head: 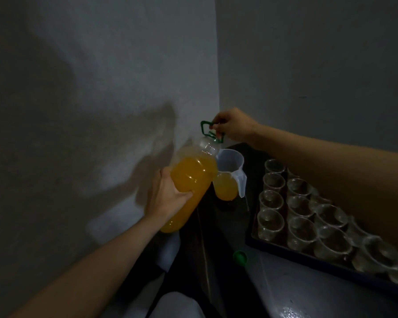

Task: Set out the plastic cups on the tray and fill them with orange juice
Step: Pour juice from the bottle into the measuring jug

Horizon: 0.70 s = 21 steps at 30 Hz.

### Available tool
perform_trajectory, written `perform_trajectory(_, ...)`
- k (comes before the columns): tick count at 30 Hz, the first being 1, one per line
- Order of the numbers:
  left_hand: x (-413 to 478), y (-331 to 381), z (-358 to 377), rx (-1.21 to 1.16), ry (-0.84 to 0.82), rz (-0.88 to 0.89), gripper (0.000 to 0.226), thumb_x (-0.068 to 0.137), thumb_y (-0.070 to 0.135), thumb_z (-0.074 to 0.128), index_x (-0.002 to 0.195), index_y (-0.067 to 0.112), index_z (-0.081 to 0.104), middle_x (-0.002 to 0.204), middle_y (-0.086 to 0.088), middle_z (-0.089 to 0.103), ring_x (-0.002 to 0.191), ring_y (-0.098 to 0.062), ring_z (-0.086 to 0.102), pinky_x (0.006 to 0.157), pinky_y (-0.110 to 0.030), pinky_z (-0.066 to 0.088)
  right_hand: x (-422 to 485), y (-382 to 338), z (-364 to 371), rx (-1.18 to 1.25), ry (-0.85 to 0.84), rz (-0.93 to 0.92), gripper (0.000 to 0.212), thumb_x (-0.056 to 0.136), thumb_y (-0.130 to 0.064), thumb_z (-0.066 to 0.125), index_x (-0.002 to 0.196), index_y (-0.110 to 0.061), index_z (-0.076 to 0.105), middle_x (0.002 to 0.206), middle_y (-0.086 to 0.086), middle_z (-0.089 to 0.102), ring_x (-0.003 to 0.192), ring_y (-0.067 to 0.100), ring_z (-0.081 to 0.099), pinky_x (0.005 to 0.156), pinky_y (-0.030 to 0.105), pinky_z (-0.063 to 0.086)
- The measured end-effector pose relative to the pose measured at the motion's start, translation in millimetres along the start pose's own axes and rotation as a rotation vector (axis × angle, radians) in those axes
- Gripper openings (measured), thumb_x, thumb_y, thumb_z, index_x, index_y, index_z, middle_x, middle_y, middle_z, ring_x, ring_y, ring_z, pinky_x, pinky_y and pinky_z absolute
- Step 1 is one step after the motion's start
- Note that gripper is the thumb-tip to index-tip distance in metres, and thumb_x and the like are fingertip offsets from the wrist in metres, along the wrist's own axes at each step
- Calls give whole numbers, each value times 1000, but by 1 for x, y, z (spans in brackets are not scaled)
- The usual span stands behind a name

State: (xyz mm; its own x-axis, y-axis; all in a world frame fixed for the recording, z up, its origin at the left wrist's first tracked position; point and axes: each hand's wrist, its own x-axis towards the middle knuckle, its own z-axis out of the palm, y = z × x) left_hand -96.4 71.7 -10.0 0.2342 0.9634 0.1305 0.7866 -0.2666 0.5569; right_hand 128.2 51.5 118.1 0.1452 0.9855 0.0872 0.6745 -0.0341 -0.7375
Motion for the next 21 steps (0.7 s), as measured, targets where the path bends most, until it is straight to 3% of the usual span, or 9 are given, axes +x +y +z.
perform_trajectory(4,4,2,-10,73,-43,51,85,66,49,88,133,19,46,131,-4,50,121,-27,53,96,-41,50,-1,13,1,32,11,40,27,102,-12,51,122,1,62,109,18,67,87,18,63,79,27,52)
perform_trajectory(8,6,2,-14,128,-85,69,84,64,52,89,129,21,47,125,-2,51,115,-26,55,93,-45,52,-2,25,7,37,3,62,25,102,-12,51,121,0,61,108,16,66,80,12,61,68,18,48)
perform_trajectory(13,8,5,-14,130,-105,70,82,64,48,91,128,21,46,119,2,48,110,-22,53,85,-39,50,-1,32,12,57,29,77,25,101,-12,51,122,0,61,105,13,65,80,11,60,70,19,49)
perform_trajectory(19,11,8,-15,199,-115,79,80,64,44,91,127,19,49,124,-2,53,110,-23,56,81,-37,49,1,37,10,9,-32,139,25,98,-3,53,122,-1,61,113,17,65,87,15,60,88,32,52)
perform_trajectory(21,13,9,-18,218,-122,83,79,64,43,91,127,19,51,122,-2,55,106,-21,56,77,-34,46,2,37,8,2,-57,147,29,96,1,55,124,-1,60,115,17,64,89,17,60,88,32,53)
